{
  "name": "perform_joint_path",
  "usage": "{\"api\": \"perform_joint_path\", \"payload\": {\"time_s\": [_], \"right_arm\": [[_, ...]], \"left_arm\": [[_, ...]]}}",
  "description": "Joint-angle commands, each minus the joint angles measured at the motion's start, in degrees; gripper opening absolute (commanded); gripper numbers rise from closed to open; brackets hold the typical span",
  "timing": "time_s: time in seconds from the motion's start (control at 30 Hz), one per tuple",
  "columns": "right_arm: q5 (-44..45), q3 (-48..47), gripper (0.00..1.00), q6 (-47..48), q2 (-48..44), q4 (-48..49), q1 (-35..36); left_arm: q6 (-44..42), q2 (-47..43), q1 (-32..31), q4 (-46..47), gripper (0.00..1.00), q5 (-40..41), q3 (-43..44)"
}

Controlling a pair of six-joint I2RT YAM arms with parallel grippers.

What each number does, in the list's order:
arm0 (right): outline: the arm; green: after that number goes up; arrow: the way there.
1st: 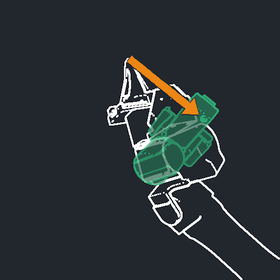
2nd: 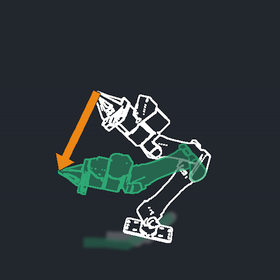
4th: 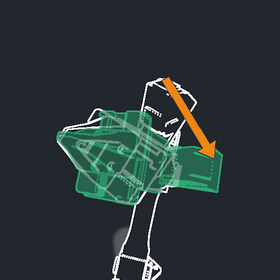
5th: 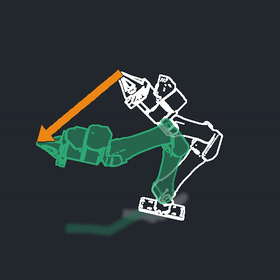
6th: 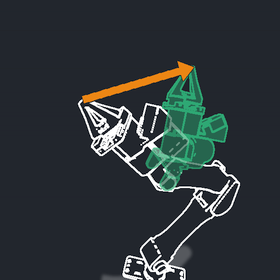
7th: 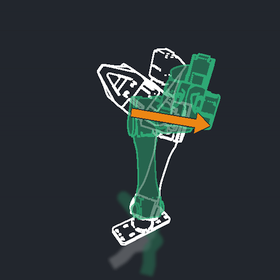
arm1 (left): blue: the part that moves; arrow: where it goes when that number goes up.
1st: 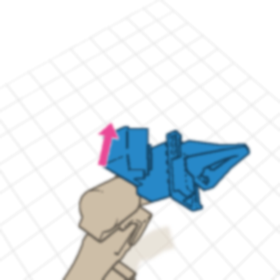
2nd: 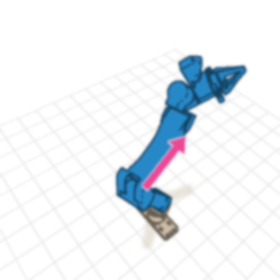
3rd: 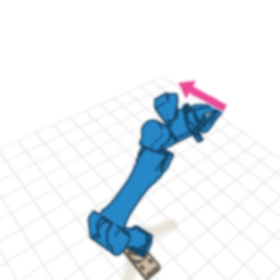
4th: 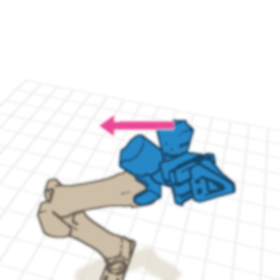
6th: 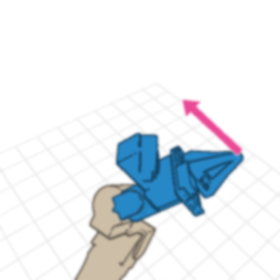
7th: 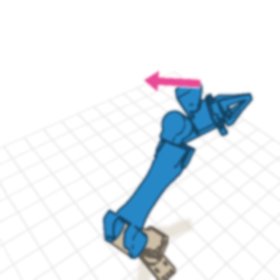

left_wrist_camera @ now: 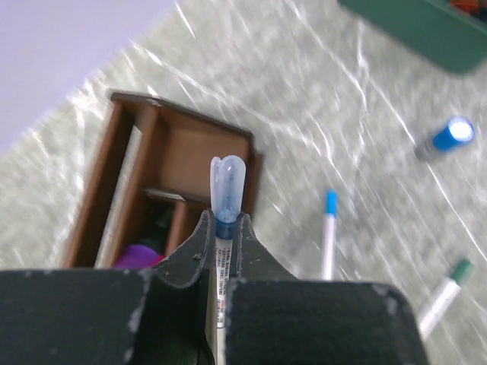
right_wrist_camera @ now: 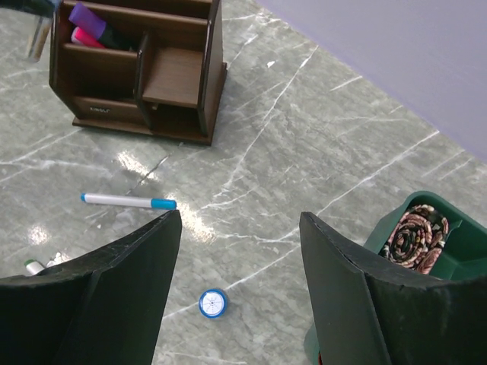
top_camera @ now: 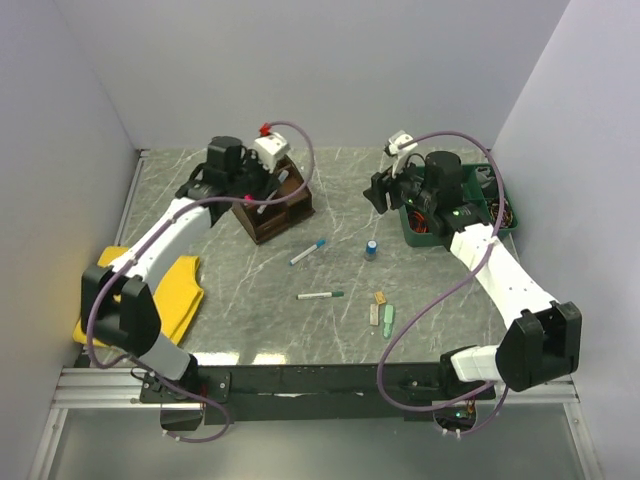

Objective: Sort the stationery into containers
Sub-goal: Place the pen in the storage box.

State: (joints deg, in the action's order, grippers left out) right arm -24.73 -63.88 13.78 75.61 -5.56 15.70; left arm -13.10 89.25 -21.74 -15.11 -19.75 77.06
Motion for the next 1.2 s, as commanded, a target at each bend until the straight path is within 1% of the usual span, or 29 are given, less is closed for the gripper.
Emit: {"api": "perform_joint_path", "payload": {"time_s": [0.0, 0.17, 0.23, 0.4, 0.47, 0.63, 1.0, 1.07, 1.1, 1.13, 1.17], "right_arm": [[0.12, -5.55, 0.71, 2.56, 1.02, -3.13, 0.55], [2.31, -7.93, 0.71, 3.71, 2.08, -4.98, 1.43], [2.84, -8.72, 0.71, 4.06, 2.34, -5.33, 2.05], [3.46, -8.9, 0.71, 4.68, 2.96, -6.13, 2.66], [3.55, -8.63, 0.71, 4.94, 3.05, -6.21, 3.02], [3.46, -8.37, 0.71, 5.55, 3.66, -6.83, 3.37], [3.46, -8.19, 0.71, 5.64, 4.45, -6.83, 3.63], [3.55, -7.93, 0.71, 5.73, 4.45, -6.66, 3.63], [3.55, -7.84, 0.71, 5.73, 4.37, -6.65, 3.72], [3.55, -7.58, 0.71, 5.64, 4.28, -6.39, 3.63], [3.55, -7.23, 0.71, 5.64, 4.19, -6.39, 3.72]], "left_arm": [[2.03, -1.89, 2.22, 20.78, 0.01, -6.0, -9.1], [3.34, 0.83, 5.38, 26.8, 0.01, -8.81, -11.4], [3.61, 1.8, 5.91, 29.86, 0.01, -9.17, -12.01], [2.99, 3.91, 6.62, 33.3, 0.01, -9.69, -13.33], [3.0, 4.7, 6.62, 36.1, 0.01, -9.87, -14.56], [3.44, 7.42, 6.62, 38.41, 0.01, -12.15, -14.83], [2.73, 10.5, 6.62, 43.41, 0.01, -10.49, -17.38], [2.3, 10.42, 6.53, 44.03, 0.04, -10.05, -17.99], [2.21, 10.42, 6.53, 43.77, 0.07, -9.96, -17.91], [2.2, 10.33, 6.53, 43.24, 0.15, -9.96, -17.82], [1.77, 10.41, 6.53, 42.98, 0.2, -9.87, -17.99]]}}
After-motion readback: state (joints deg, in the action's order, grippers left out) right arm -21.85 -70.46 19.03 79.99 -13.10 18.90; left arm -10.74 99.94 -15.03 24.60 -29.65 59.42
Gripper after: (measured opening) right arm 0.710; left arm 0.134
